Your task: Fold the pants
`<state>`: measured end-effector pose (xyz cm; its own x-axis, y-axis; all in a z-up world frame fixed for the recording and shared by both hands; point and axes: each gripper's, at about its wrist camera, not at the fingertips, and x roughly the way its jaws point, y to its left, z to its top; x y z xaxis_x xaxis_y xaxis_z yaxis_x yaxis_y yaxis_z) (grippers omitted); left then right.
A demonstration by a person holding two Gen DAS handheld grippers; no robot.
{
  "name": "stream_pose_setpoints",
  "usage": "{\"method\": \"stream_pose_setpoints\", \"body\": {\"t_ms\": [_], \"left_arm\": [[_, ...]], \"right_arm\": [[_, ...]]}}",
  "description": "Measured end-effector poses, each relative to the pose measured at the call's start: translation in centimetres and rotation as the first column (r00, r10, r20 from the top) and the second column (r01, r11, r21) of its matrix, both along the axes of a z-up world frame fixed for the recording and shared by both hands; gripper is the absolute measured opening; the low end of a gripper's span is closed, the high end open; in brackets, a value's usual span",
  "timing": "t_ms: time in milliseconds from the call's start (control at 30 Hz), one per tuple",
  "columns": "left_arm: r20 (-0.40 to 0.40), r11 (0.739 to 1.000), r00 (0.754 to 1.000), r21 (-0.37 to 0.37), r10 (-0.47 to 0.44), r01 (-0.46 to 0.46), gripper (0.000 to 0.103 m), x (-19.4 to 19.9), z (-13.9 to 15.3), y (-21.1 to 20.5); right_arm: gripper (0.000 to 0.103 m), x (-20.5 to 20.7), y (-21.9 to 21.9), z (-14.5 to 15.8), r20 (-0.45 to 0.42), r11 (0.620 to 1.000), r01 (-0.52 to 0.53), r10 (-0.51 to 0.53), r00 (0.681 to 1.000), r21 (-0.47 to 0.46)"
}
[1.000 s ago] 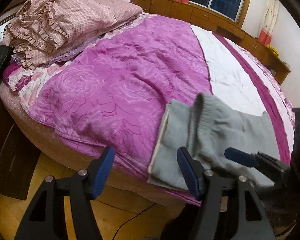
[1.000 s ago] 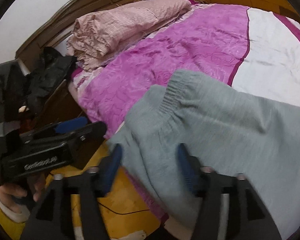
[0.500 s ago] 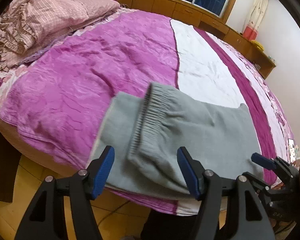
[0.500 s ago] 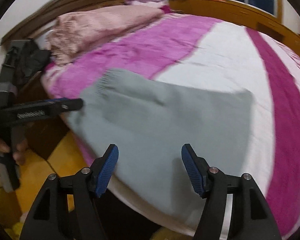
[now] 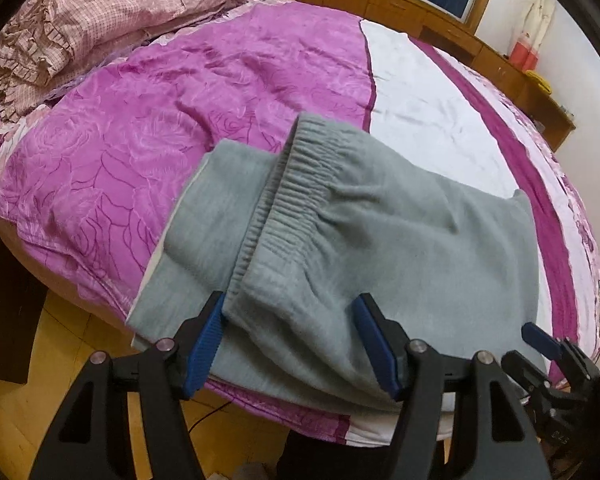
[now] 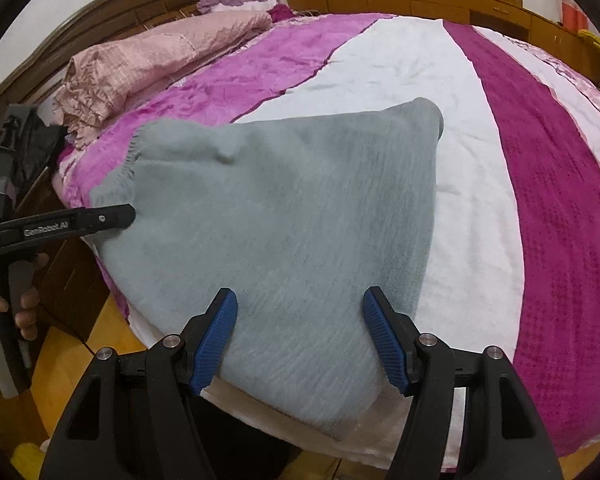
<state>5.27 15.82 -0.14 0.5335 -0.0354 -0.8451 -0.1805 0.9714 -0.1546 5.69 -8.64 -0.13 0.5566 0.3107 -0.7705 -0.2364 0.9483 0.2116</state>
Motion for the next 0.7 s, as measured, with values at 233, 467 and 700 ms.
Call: {"method": "stream_pose_setpoints", "body": {"t_ms": [233, 467, 700], "left_arm": [[0.000, 0.999, 0.999, 0.028, 0.037, -0.037, 0.069, 0.5, -0.3, -0.5], [0.026, 0.996, 0.998, 0.068, 0.062, -0.063, 0.064, 0.2, 0.0, -1.1], [0.087, 0.986, 0.996, 0.161, 0.037, -0.051, 0.055, -0.5, 0.4, -2.3]], "right_arm": [[0.060, 0.2, -1.2, -0.5, -0.012, 0.994, 0.018, -0.017, 1.000, 0.105], [0.060, -0.2, -0.9, -0.6, 0.013, 0.996, 0.008, -0.009, 1.000, 0.094], [0.060, -0.1, -1.2, -0.7, 0.012, 0.993, 0.006, -0.008, 1.000, 0.119]]}}
